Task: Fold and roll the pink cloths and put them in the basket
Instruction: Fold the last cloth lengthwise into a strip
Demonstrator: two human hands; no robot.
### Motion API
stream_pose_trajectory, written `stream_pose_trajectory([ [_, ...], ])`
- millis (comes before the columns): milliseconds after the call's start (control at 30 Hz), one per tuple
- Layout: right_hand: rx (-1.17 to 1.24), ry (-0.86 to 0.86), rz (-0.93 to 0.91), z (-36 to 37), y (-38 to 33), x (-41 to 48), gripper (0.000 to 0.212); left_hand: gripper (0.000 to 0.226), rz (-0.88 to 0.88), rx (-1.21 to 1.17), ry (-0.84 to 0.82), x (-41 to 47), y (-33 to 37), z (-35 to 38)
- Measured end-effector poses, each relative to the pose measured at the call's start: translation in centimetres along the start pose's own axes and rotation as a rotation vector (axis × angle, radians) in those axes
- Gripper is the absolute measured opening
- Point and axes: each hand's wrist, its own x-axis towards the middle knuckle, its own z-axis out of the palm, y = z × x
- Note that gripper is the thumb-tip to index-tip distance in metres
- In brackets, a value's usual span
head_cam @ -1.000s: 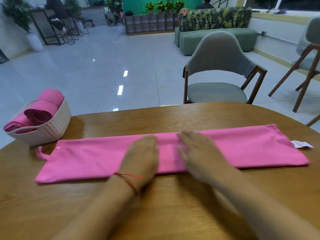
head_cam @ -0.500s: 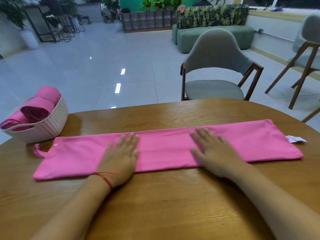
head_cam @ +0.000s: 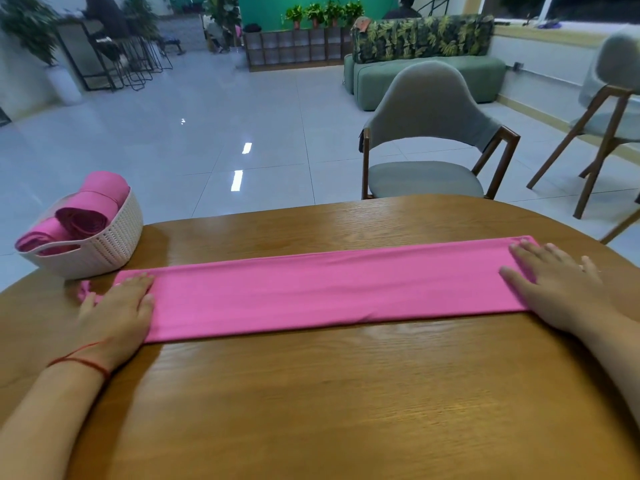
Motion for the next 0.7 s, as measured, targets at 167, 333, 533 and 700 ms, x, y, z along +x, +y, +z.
stream_pose_trajectory([
  [167, 0.258, 0.243, -0.255, 0.2, -4.5, -2.9, 0.055, 0.052, 0.467, -0.257, 0.053, -4.8, 9.9, -0.8],
  [333, 0.307, 0.157, -0.656, 1.0, -12.7, -7.0, 0.041, 0.027, 0.86, -0.217, 0.167, -7.7, 20.6, 0.1],
  [533, 0.322, 0.318, -0.65, 1.4, -17.3, -7.9, 0.016, 0.031, 0.745, -0.098, 0.342, -7.1, 23.2, 0.9],
  [700, 0.284, 0.332, -0.646, 1.4, -17.6, -8.2, 0.015, 0.037, 0.781, -0.064, 0.321, -7.5, 24.4, 1.0],
])
